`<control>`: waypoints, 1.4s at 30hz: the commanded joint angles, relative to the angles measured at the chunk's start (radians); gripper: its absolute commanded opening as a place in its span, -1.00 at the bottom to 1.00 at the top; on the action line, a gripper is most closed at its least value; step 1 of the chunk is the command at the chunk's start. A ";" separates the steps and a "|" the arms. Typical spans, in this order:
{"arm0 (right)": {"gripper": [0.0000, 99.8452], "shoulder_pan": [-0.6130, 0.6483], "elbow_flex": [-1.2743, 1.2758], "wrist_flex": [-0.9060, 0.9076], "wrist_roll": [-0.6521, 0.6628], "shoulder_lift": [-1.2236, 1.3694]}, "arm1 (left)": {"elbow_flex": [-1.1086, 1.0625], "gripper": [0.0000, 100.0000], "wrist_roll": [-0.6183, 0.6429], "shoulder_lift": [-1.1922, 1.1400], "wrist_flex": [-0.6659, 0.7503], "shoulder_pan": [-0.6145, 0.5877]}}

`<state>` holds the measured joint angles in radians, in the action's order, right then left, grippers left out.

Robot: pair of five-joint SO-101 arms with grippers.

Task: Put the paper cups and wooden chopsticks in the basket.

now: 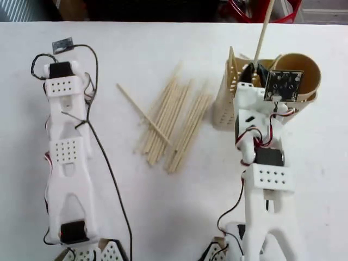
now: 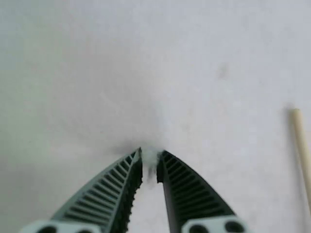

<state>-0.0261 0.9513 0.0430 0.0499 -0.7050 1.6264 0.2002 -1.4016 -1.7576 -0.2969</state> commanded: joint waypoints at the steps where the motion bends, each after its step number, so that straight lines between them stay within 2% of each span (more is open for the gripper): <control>1: -0.77 -0.008 -0.003 0.027 0.035 -0.088 | 0.041 -0.86 0.003 0.018 0.008 0.012; 7: -0.76 -0.008 -0.003 0.048 0.035 -0.151 | 0.040 -0.86 0.003 0.018 0.006 0.013; 11: -0.77 0.016 -0.032 0.208 0.091 -0.219 | 0.040 -0.86 0.003 0.018 0.006 0.013; 14: -0.80 0.113 -0.124 0.466 0.227 -0.242 | 0.040 -0.86 0.003 0.018 0.008 0.015; 18: -0.90 0.286 -0.245 0.745 0.308 -0.242 | 0.040 -0.86 0.003 0.018 0.009 0.015; 23: -0.84 0.507 -0.264 0.862 0.315 -0.217 | 0.040 -0.86 0.003 0.018 0.014 -0.002; 29: -0.83 0.641 -0.328 0.858 0.315 0.062 | 0.040 -0.85 0.003 0.018 0.015 -0.008; 38: -0.83 0.654 -0.677 0.831 0.261 0.679 | 0.043 -0.85 0.003 0.021 0.017 -0.028; 42: -0.64 0.688 -0.787 0.831 0.264 0.912 | 0.043 -0.85 0.003 0.021 0.017 -0.025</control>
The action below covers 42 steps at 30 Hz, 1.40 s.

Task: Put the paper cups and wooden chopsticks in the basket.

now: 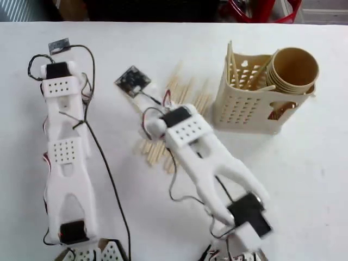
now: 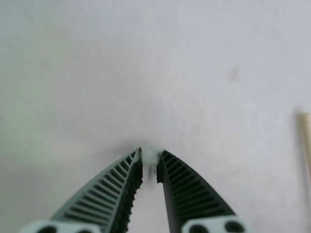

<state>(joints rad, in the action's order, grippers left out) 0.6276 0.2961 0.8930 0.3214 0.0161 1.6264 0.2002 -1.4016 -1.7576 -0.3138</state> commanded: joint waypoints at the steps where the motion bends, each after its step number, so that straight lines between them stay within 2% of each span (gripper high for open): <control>1: -0.58 0.042 -0.157 -0.021 -0.008 0.240 | 0.043 -0.85 0.003 0.022 0.017 -0.008; 3: -0.54 0.042 -0.209 -0.021 -0.009 0.328 | 0.043 -0.85 0.003 0.024 0.017 -0.008; 10: -0.64 -0.018 -0.316 -0.021 -0.011 0.472 | 0.043 -0.85 0.003 0.024 0.017 -0.007; 15: -0.97 -0.062 -0.321 -0.021 -0.018 0.476 | 0.043 -0.85 0.003 0.024 0.017 -0.007; 23: -0.97 -0.071 -0.310 -0.001 -0.021 0.438 | 0.043 -0.85 0.003 0.024 0.017 -0.007; 30: -0.97 -0.096 -0.101 -0.008 -0.132 0.093 | 0.043 -0.85 0.003 0.024 0.031 -0.007; 37: -0.97 -0.248 0.195 -0.105 -0.166 -0.450 | 0.043 -0.85 0.003 0.022 0.031 -0.007; 42: -0.97 -0.351 0.250 -0.101 -0.155 -0.803 | 0.043 -0.85 0.003 0.019 0.031 -0.007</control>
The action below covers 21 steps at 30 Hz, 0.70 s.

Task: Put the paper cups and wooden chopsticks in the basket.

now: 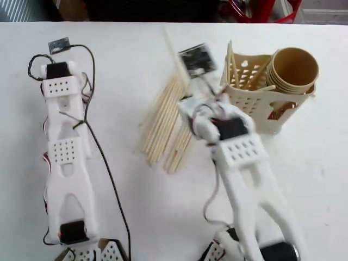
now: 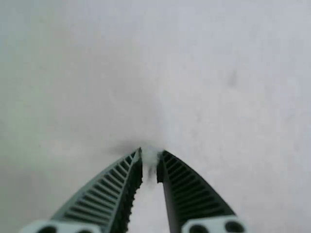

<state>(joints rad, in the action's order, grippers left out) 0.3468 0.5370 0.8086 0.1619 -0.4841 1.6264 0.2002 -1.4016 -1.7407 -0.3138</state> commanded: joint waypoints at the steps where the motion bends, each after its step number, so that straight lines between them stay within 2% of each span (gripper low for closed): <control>1: -0.97 -0.084 0.008 -0.021 0.026 -0.361 | 0.043 -0.85 0.003 0.018 0.014 -0.007; 5: -0.97 -0.148 -0.038 -0.039 0.072 -0.527 | 0.041 -0.85 0.003 0.018 0.014 -0.005; 8: -0.97 -0.242 -0.097 -0.094 0.071 -0.526 | 0.040 -0.85 0.003 0.018 0.014 -0.005; 13: -0.97 -0.349 -0.104 -0.344 0.068 -0.387 | 0.038 -0.85 0.003 0.018 0.014 -0.005; 15: -0.97 -0.384 -0.104 -0.426 0.021 -0.314 | 0.037 -0.85 0.003 0.018 0.014 -0.005; 19: -0.97 -0.435 -0.103 -0.509 -0.150 -0.189 | 0.038 -0.85 0.003 0.018 0.014 -0.005; 21: -0.97 -0.440 -0.089 -0.541 -0.172 -0.147 | 0.038 -0.85 0.003 0.018 0.014 -0.005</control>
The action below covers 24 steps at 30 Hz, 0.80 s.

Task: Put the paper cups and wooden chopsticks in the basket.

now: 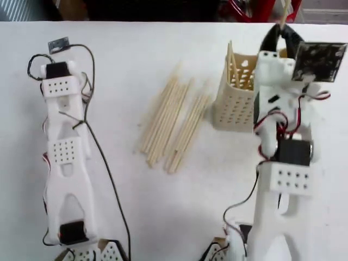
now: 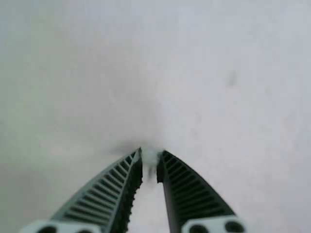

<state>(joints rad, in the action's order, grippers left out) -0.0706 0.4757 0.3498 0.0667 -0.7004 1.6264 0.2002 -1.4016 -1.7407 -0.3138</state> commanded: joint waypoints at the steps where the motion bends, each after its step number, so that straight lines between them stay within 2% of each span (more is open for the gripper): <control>1: -0.97 -0.019 -0.002 -0.107 -0.075 0.084 | 0.040 -0.85 0.003 0.018 0.014 -0.005; 7: -0.97 -0.015 0.244 -0.321 -0.074 0.050 | 0.040 -0.85 0.003 0.018 0.031 -0.005; 17: -0.94 0.042 0.339 -0.321 0.032 0.008 | 0.037 -0.85 0.003 0.018 0.031 -0.005; 22: -0.75 0.042 0.333 -0.283 0.028 0.007 | 0.035 -0.85 0.003 0.018 0.031 -0.005; 24: -0.74 0.041 0.333 -0.282 0.028 0.007 | 0.035 -0.85 0.003 0.018 0.034 -0.005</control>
<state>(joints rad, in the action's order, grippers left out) -0.0338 0.8209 0.0614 0.0867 -0.6498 1.6264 0.2002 -1.4016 -1.7208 -0.3138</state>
